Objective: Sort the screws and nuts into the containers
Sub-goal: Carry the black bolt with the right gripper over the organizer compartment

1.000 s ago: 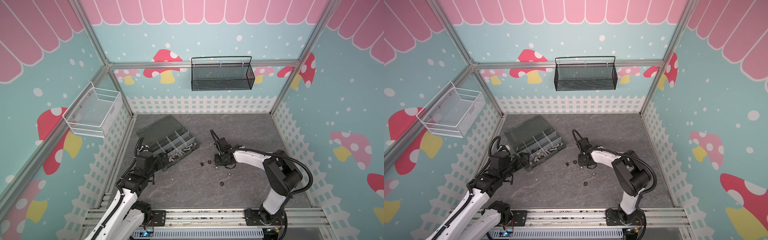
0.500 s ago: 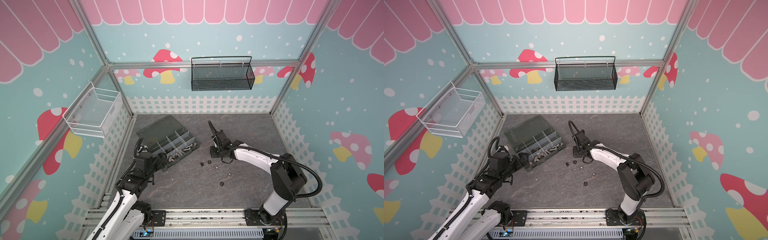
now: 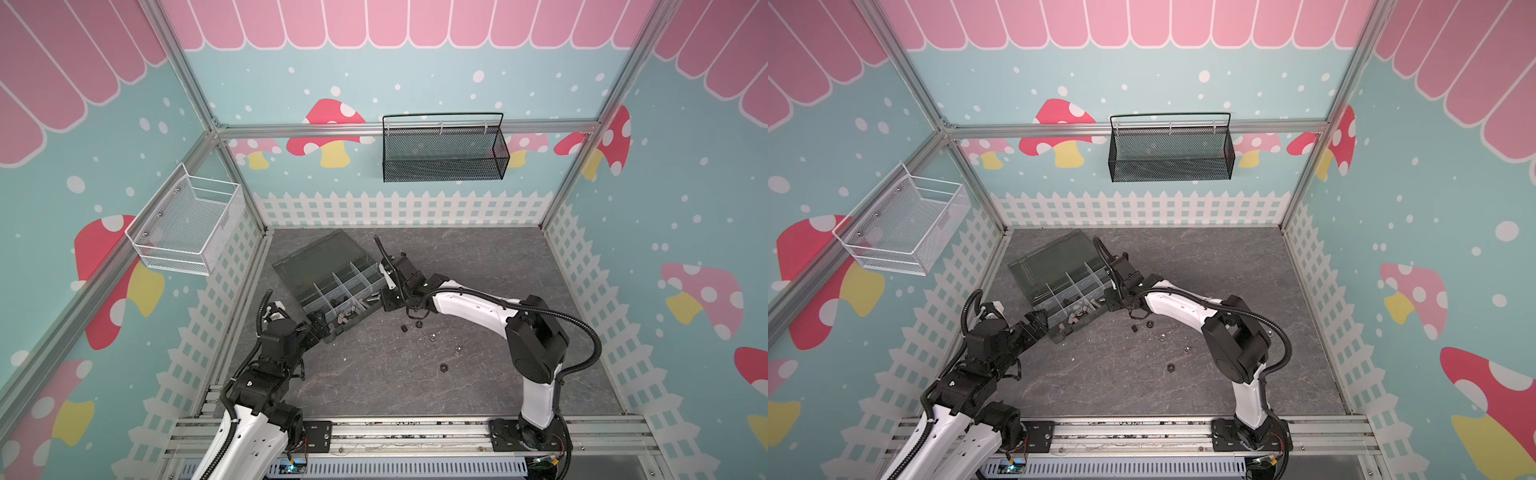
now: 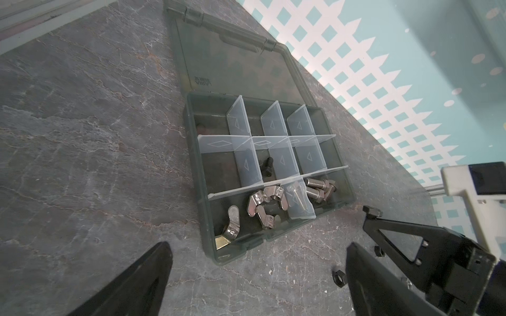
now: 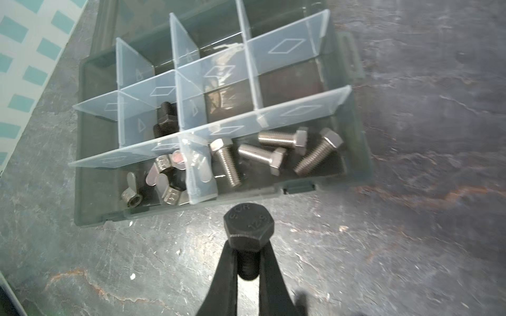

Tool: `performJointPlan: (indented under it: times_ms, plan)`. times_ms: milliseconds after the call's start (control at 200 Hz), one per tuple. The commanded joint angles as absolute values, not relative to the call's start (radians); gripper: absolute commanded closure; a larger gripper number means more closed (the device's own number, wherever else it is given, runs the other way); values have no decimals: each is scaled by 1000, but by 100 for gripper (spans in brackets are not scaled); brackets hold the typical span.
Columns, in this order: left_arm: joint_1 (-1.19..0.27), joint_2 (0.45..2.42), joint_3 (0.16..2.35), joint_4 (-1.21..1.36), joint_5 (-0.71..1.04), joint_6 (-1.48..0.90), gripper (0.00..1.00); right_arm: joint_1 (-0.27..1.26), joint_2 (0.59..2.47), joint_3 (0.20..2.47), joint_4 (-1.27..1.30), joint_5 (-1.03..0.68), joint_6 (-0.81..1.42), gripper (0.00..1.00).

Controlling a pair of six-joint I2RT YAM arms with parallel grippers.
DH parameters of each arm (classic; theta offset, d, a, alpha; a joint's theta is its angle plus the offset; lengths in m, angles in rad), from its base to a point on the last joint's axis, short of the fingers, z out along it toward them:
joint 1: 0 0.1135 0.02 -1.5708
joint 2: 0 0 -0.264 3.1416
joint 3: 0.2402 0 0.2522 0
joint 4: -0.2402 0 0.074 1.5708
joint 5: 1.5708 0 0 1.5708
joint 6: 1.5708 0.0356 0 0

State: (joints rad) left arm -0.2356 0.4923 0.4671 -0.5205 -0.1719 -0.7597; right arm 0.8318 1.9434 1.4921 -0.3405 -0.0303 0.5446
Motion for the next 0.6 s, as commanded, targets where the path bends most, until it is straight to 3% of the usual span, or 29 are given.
performJointPlan:
  times_ms: [0,595]
  plan:
    - [-229,453,441,-564,-216,-800,0,862,1983,1571,-342,-67,496,100]
    - [-229,288,403,-650,-280,-888,1,950,2274,2022,-477,-94,334,100]
